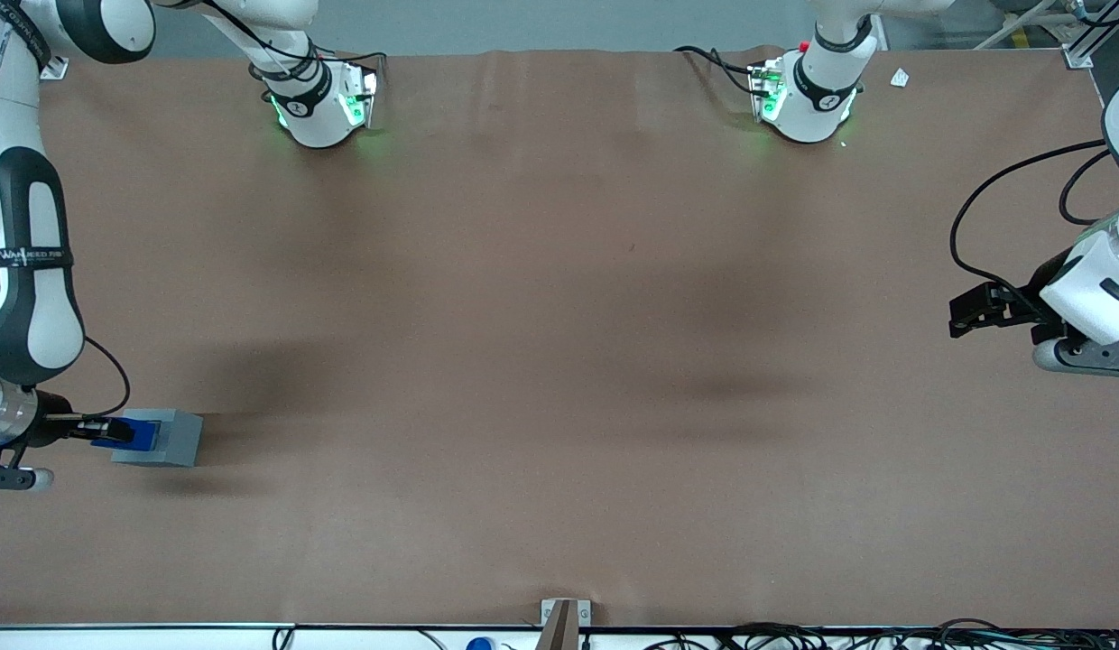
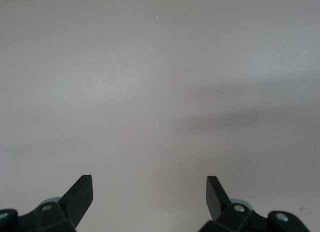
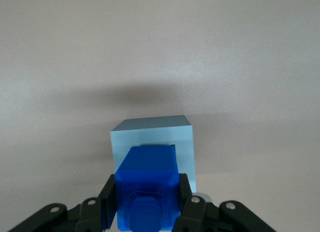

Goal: Insert blue part into gray base with right arm
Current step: 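Lower the blue block into the gray base's opening with the right gripper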

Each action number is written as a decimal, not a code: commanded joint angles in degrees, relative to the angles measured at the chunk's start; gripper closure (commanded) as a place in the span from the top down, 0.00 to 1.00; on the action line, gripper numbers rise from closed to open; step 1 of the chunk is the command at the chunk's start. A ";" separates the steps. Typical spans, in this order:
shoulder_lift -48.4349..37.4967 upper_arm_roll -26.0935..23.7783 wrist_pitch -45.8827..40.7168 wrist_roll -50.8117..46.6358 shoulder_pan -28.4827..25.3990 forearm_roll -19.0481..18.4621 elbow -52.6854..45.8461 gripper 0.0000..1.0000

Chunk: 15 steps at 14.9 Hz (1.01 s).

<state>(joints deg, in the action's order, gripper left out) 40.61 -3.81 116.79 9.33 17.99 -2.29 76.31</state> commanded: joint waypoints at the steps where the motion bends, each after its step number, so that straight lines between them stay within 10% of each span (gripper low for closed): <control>1: -0.18 -0.76 1.15 1.04 1.35 0.53 1.12 0.00; 15: -0.27 -0.76 0.80 6.14 0.82 0.26 1.30 0.00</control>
<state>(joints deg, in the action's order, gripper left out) 41.03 -4.15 117.18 14.10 18.35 -2.29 76.43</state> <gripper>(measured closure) 0.489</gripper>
